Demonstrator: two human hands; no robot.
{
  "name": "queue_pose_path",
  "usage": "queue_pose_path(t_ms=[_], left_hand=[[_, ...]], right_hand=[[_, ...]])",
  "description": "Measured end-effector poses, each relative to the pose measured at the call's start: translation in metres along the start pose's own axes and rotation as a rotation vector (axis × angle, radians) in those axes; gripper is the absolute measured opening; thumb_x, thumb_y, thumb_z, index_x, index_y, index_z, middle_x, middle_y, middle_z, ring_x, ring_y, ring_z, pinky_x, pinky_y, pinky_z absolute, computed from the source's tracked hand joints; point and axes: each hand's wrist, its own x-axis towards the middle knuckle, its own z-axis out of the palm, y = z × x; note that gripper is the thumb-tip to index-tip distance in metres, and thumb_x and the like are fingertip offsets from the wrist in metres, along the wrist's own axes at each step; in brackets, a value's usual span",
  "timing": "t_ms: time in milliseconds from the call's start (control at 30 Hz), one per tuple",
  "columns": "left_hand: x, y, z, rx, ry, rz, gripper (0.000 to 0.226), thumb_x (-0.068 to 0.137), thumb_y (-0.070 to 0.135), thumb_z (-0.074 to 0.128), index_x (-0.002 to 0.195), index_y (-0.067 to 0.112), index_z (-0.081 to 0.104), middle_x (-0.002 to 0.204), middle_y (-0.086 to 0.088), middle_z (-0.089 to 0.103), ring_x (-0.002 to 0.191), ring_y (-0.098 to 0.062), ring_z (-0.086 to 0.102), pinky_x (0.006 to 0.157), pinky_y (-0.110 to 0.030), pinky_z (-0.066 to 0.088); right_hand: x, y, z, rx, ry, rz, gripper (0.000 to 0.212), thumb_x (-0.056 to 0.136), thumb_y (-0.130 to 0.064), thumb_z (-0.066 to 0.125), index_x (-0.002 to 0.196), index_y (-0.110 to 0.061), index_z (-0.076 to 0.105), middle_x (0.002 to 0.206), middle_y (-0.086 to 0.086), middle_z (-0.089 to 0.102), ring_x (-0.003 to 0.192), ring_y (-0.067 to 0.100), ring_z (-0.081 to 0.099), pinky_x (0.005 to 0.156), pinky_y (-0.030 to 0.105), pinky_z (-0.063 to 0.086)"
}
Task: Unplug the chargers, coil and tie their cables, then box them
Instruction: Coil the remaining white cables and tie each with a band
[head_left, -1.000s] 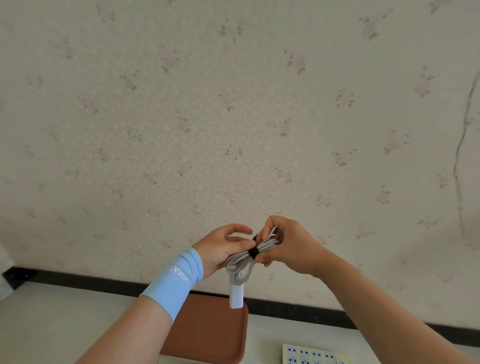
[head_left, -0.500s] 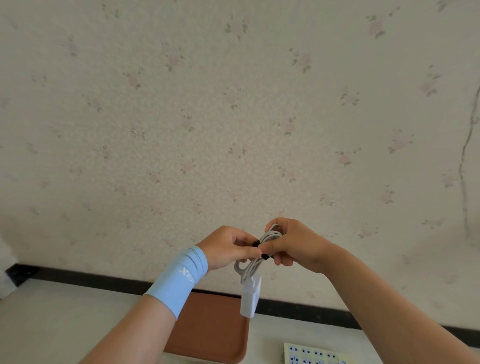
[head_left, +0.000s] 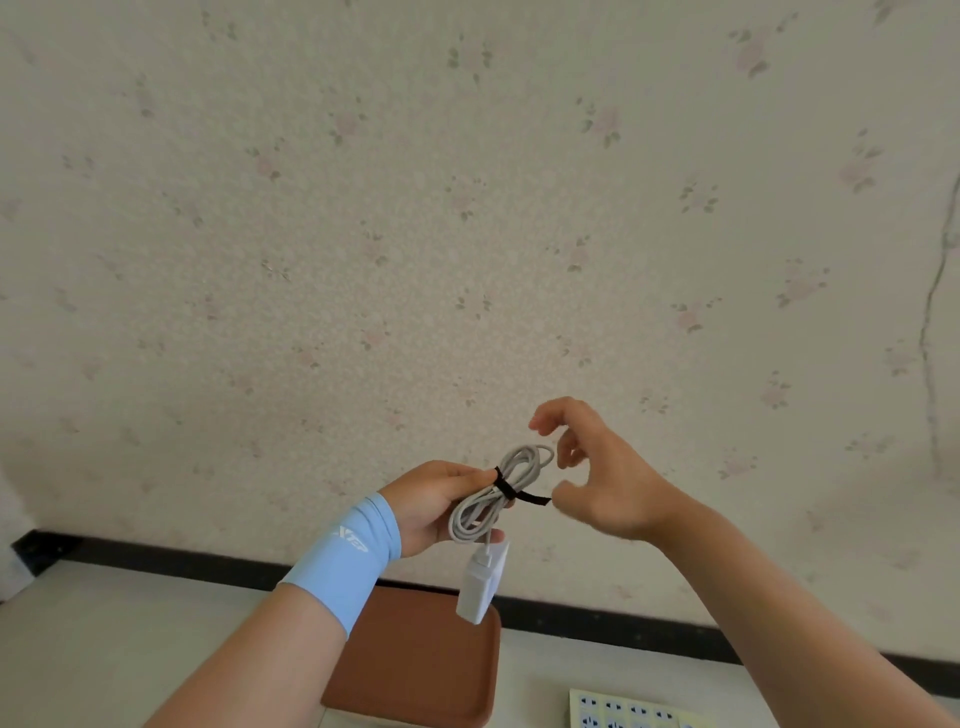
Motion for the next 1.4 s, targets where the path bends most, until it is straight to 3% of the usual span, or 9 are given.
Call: queue_pose_path(t_ms=[233,433,600,700,833,967,1100,1233,1400], left_hand=[[-0.004,0.006,0.004,-0.276,-0.029,-0.065,0.027,0.09,0.021,0.06,0.1,-0.002,0.071,0.085,-0.012,0.069,0.073,-0.017,0.064,0.076,-0.041,0.059],[-0.006,0.005,0.007,-0.326,-0.042,-0.134,0.025,0.086,0.018,0.061,0.094,-0.001,0.074,0.086,-0.014,0.069,0.075,-0.018,0.068,0.072,-0.038,0.06],[-0.004,0.005,0.006,-0.379,0.052,-0.161,0.024,0.086,0.014,0.063,0.1,-0.005,0.068,0.088,-0.018,0.07,0.071,-0.022,0.069,0.061,-0.031,0.058],[-0.005,0.007,0.004,-0.191,0.076,-0.146,0.022,0.094,0.016,0.06,0.096,-0.004,0.068,0.083,-0.016,0.07,0.071,-0.022,0.068,0.06,-0.029,0.057],[-0.005,0.007,0.004,0.003,0.11,-0.104,0.026,0.094,0.021,0.062,0.096,-0.004,0.069,0.088,-0.015,0.073,0.072,-0.019,0.069,0.062,-0.027,0.056],[-0.006,0.006,0.008,0.124,0.149,-0.047,0.028,0.092,0.024,0.067,0.098,-0.002,0.073,0.091,-0.015,0.075,0.076,-0.02,0.071,0.066,-0.027,0.057],[-0.009,0.007,0.01,0.16,0.178,0.007,0.023,0.091,0.021,0.069,0.102,0.002,0.074,0.091,-0.016,0.076,0.082,-0.025,0.074,0.071,-0.031,0.059],[-0.011,0.005,0.013,0.287,0.145,0.062,0.021,0.091,0.017,0.068,0.107,0.005,0.074,0.092,-0.016,0.076,0.087,-0.028,0.074,0.077,-0.035,0.06],[-0.011,0.004,0.017,0.417,0.097,0.081,0.023,0.086,0.023,0.073,0.105,0.011,0.076,0.092,-0.009,0.077,0.088,-0.022,0.074,0.081,-0.036,0.06]], right_hand=[[0.001,0.005,0.004,-0.42,-0.007,-0.255,0.058,0.073,-0.02,0.086,0.117,-0.042,0.054,0.134,-0.012,0.042,0.12,0.01,0.046,0.1,0.028,0.045],[0.009,0.001,0.005,-0.448,0.221,-0.433,0.021,0.074,-0.027,0.087,0.09,-0.038,0.079,0.118,-0.014,0.065,0.107,0.011,0.055,0.097,0.035,0.043],[0.013,0.0,0.012,-0.46,0.113,-0.521,0.01,0.077,-0.023,0.086,0.085,-0.028,0.082,0.105,-0.012,0.073,0.1,0.01,0.062,0.092,0.03,0.047],[0.012,-0.005,0.02,-0.436,0.033,-0.572,0.005,0.081,-0.02,0.076,0.083,-0.02,0.081,0.091,-0.007,0.075,0.083,0.009,0.066,0.081,0.02,0.05],[0.01,0.003,0.019,-0.375,0.059,-0.435,0.009,0.085,-0.02,0.077,0.089,-0.028,0.08,0.091,-0.017,0.075,0.087,0.001,0.065,0.109,0.021,0.033],[0.01,0.006,0.023,-0.399,0.075,-0.323,0.009,0.081,-0.029,0.082,0.084,-0.036,0.079,0.083,-0.021,0.07,0.087,0.0,0.058,0.115,0.034,0.028],[0.009,0.006,0.029,-0.328,0.089,-0.131,0.008,0.074,-0.04,0.085,0.076,-0.038,0.078,0.088,-0.023,0.066,0.098,0.001,0.05,0.103,0.031,0.035],[0.008,0.0,0.028,-0.135,0.016,0.093,0.029,0.065,-0.029,0.093,0.077,-0.032,0.068,0.113,-0.021,0.058,0.103,0.003,0.056,0.081,0.015,0.047],[0.008,0.008,0.031,-0.008,-0.028,0.309,0.051,0.063,-0.026,0.095,0.097,-0.028,0.056,0.092,0.007,0.068,0.072,0.02,0.062,0.066,0.036,0.058]])
